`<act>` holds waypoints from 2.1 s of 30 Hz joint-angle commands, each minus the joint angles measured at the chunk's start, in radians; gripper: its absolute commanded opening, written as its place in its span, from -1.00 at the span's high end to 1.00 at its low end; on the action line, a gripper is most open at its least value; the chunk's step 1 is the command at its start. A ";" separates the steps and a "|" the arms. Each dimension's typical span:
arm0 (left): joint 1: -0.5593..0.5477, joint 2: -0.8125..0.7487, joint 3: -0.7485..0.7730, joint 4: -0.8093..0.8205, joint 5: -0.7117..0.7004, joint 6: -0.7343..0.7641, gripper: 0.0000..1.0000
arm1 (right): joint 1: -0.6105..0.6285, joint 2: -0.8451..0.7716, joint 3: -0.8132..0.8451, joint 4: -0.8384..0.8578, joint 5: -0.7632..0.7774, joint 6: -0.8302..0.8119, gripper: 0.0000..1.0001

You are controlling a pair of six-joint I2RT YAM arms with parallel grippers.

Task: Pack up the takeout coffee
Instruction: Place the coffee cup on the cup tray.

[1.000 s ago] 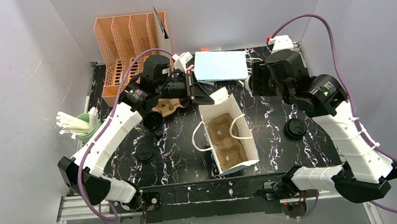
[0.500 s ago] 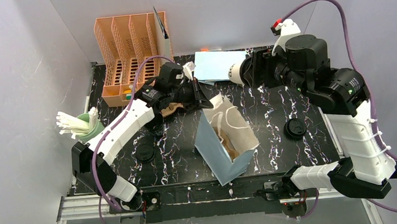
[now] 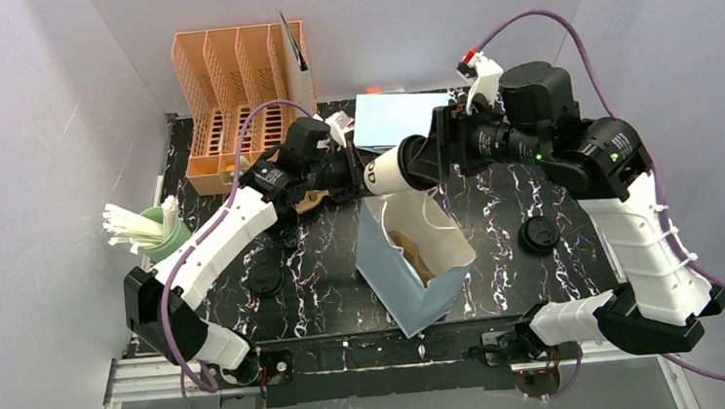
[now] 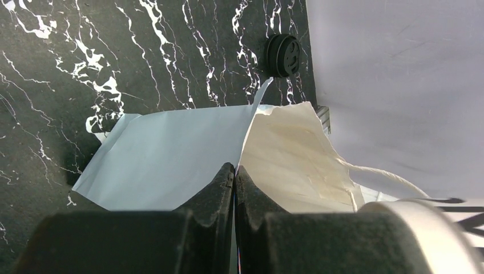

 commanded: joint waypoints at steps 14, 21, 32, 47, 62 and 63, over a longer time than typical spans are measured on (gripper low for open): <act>-0.001 -0.134 -0.123 0.126 -0.051 0.079 0.94 | 0.080 0.006 -0.123 -0.075 0.035 0.042 0.37; 0.000 -0.139 -0.137 0.165 -0.049 0.100 0.95 | 0.277 0.080 -0.102 -0.122 0.239 0.088 0.39; 0.000 -0.165 -0.124 0.199 -0.006 0.165 0.97 | 0.453 0.166 -0.143 -0.161 0.511 0.136 0.35; -0.001 -0.221 -0.182 0.339 0.114 0.192 0.97 | 0.530 0.065 -0.517 0.180 0.753 0.071 0.37; -0.002 -0.167 -0.182 0.350 0.204 0.180 1.00 | 0.532 0.059 -0.666 0.321 0.826 -0.036 0.40; -0.002 -0.165 -0.182 0.350 0.203 0.179 1.00 | 0.532 0.063 -0.668 0.315 0.828 -0.035 0.40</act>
